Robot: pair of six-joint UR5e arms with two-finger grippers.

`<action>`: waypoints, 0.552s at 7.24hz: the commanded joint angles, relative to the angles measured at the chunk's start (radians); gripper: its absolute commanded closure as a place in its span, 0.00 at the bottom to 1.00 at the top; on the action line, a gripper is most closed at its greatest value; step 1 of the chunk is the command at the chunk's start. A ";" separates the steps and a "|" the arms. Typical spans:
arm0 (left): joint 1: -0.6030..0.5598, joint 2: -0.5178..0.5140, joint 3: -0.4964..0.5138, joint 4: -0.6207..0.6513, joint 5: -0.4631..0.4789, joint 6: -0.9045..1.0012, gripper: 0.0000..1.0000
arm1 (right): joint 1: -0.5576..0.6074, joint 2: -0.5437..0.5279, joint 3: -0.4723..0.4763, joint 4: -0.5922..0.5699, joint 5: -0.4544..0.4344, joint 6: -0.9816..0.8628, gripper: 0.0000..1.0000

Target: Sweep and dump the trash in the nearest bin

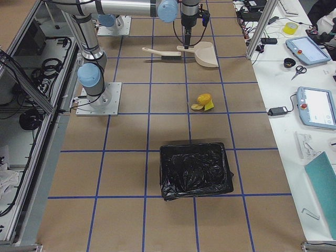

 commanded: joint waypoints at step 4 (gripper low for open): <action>-0.024 0.005 -0.081 0.002 -0.088 0.000 0.00 | 0.126 0.160 -0.054 -0.147 0.030 0.105 0.00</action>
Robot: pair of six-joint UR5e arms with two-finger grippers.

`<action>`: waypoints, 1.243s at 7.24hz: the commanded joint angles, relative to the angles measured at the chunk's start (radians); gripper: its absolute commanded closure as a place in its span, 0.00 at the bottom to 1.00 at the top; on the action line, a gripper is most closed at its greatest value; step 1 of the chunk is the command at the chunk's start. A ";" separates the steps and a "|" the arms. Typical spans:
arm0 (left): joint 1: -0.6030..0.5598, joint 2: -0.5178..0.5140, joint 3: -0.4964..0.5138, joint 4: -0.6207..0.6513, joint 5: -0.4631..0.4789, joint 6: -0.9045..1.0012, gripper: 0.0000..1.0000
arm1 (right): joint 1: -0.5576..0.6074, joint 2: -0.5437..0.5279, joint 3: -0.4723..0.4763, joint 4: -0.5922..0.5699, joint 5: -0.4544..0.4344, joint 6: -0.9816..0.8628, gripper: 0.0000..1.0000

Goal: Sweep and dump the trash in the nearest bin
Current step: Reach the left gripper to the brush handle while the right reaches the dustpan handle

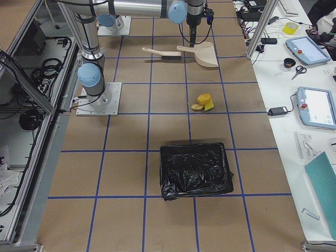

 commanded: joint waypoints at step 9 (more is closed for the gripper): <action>-0.395 -0.011 -0.351 0.425 -0.053 -0.398 0.00 | 0.235 0.344 0.012 -0.321 0.035 0.108 0.00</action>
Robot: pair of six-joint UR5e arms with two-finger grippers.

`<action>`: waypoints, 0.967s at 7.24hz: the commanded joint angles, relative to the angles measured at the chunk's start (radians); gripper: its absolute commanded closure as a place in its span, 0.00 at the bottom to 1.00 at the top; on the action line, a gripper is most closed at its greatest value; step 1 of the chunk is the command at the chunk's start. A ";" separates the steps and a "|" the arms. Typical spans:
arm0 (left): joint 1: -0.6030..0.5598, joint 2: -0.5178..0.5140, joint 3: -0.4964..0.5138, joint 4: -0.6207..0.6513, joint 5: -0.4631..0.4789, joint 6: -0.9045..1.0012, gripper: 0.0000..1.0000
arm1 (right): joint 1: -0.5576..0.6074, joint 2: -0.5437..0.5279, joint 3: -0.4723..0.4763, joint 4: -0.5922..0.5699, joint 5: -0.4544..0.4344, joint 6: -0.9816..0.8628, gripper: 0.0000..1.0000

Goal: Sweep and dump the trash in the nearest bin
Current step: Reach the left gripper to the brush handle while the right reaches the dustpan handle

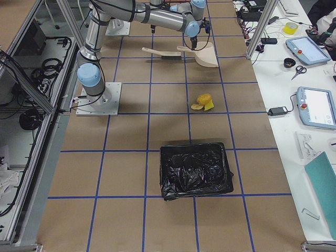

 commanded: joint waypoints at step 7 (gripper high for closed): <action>-0.164 -0.135 -0.033 0.193 -0.035 -0.164 0.02 | 0.012 0.005 0.082 -0.047 -0.002 -0.048 0.22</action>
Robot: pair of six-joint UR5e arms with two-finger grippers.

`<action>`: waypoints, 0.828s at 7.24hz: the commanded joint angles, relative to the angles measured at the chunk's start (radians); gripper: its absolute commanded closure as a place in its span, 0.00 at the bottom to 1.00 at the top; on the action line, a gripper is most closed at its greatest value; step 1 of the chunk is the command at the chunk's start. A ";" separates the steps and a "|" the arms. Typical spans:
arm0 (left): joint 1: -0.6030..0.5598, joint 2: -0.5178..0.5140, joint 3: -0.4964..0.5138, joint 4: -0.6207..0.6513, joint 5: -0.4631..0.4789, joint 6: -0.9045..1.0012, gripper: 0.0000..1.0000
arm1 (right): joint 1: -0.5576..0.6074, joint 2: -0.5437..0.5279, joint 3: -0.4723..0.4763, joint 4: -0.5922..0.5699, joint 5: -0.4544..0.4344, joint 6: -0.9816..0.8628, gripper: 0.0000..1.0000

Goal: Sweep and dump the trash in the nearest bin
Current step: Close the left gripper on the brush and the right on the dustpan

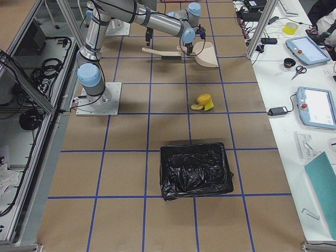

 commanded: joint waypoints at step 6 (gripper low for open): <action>-0.057 -0.095 -0.020 0.069 0.001 -0.014 0.20 | 0.001 -0.020 0.008 0.023 0.000 0.003 0.34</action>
